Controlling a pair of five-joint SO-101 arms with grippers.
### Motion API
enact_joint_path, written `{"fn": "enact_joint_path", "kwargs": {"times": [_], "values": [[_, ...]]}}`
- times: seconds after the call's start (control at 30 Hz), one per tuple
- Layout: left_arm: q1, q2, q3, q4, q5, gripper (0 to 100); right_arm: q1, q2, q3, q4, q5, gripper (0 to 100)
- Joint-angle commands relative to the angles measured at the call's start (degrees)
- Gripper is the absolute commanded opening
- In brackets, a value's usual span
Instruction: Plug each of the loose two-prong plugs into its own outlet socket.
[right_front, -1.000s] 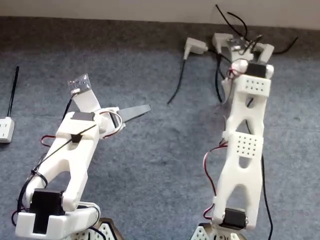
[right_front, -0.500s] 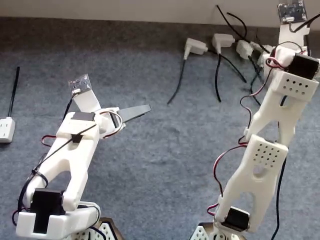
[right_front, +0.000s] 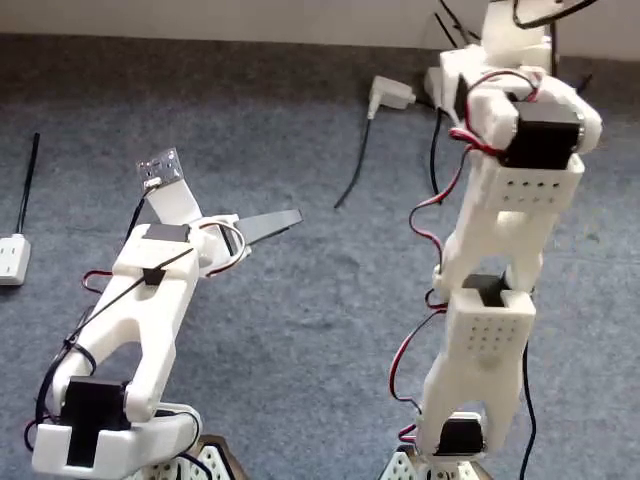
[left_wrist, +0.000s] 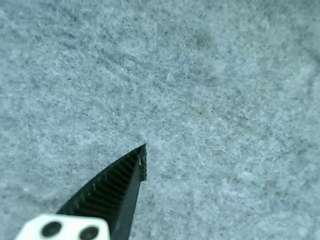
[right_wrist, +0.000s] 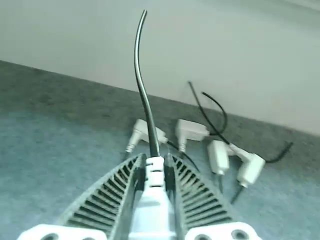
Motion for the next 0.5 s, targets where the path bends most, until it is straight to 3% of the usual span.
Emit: {"fn": "enact_joint_path", "kwargs": {"times": [0.0, 0.17, 0.47], "values": [[-2.24, -1.63, -0.57, -0.79, 0.0, 70, -11.03, -3.56, -4.79, 2.24, -2.99, 4.7], [-16.48, -2.07, -0.66, 0.35, 0.18, 70, -22.02, -1.71, -4.62, 2.33, -7.12, 4.7], [-55.69, -1.63, -6.99, 3.78, -0.26, 70, -33.01, 12.88, -4.79, 2.24, -16.0, 4.8]]}}
